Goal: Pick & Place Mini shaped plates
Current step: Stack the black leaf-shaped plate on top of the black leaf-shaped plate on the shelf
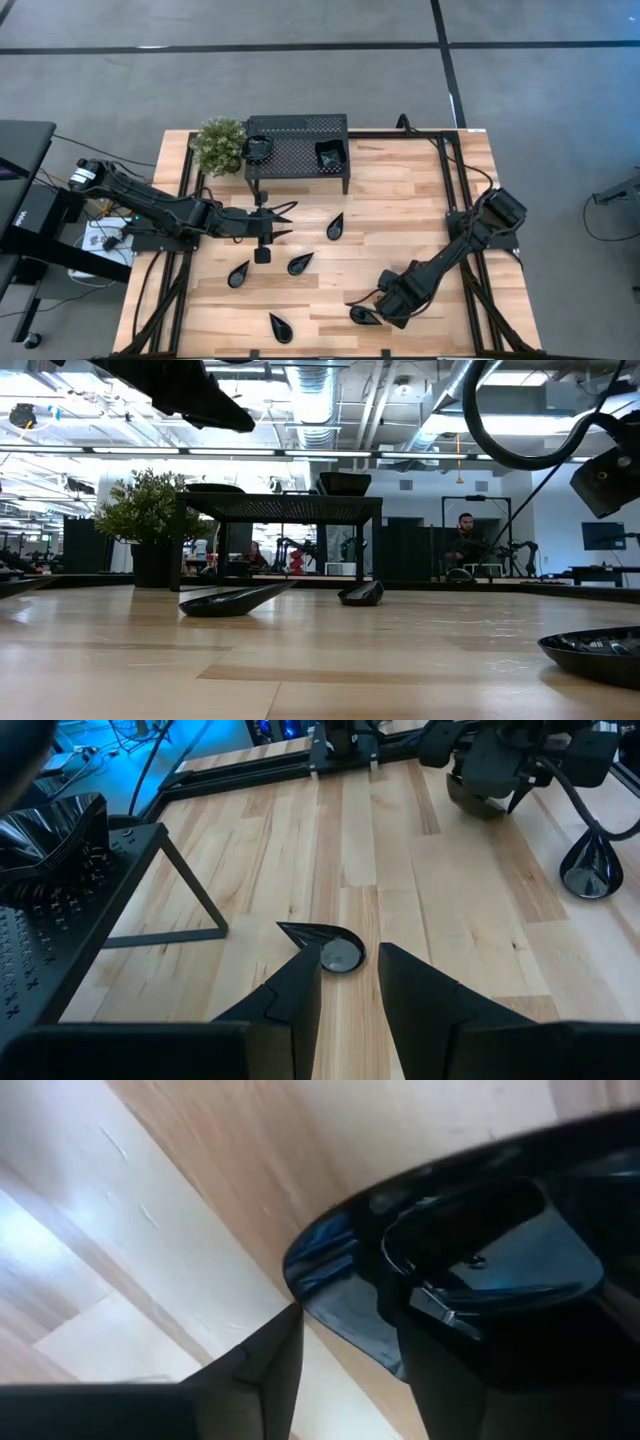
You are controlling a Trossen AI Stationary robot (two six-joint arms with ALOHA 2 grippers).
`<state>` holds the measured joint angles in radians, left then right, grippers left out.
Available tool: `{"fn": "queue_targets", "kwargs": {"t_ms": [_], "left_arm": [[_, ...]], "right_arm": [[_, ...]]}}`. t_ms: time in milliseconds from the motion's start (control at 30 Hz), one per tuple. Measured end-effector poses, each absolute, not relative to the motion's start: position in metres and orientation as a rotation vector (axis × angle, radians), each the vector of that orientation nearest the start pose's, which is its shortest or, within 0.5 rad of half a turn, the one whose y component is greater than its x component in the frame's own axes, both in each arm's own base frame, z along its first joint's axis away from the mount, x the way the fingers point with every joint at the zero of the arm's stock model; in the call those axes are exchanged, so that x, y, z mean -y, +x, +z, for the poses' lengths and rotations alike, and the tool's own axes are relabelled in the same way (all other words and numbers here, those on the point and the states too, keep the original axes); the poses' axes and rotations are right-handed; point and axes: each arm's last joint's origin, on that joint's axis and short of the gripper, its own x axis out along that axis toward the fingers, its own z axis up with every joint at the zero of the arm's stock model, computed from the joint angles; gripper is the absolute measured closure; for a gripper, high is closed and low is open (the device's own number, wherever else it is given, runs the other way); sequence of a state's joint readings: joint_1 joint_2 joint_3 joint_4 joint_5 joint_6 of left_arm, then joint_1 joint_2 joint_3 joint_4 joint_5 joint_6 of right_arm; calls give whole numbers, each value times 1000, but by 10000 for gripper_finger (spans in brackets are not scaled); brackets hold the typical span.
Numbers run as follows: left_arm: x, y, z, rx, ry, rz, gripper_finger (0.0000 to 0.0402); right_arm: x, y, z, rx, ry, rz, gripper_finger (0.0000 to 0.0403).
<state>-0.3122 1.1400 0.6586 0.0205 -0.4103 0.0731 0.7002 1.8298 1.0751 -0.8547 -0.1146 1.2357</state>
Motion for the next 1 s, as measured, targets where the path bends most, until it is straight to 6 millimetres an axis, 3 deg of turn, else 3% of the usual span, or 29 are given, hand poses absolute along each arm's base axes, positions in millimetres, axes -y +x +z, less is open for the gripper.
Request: {"fn": "queue_targets", "kwargs": {"t_ms": [267, 567, 867, 1000], "left_arm": [[63, 231, 241, -432, 233, 81, 297], [63, 231, 242, -430, 231, 81, 297], [63, 232, 242, -424, 228, 82, 297], [63, 232, 243, -416, 227, 81, 297]], "right_arm": [[-198, 239, 152, -1630, 446, -409, 273], [-195, 235, 153, -1657, 418, -442, 291], [-196, 235, 154, -1668, 403, -403, 387], [-196, 239, 155, -1657, 365, -324, 389]]}}
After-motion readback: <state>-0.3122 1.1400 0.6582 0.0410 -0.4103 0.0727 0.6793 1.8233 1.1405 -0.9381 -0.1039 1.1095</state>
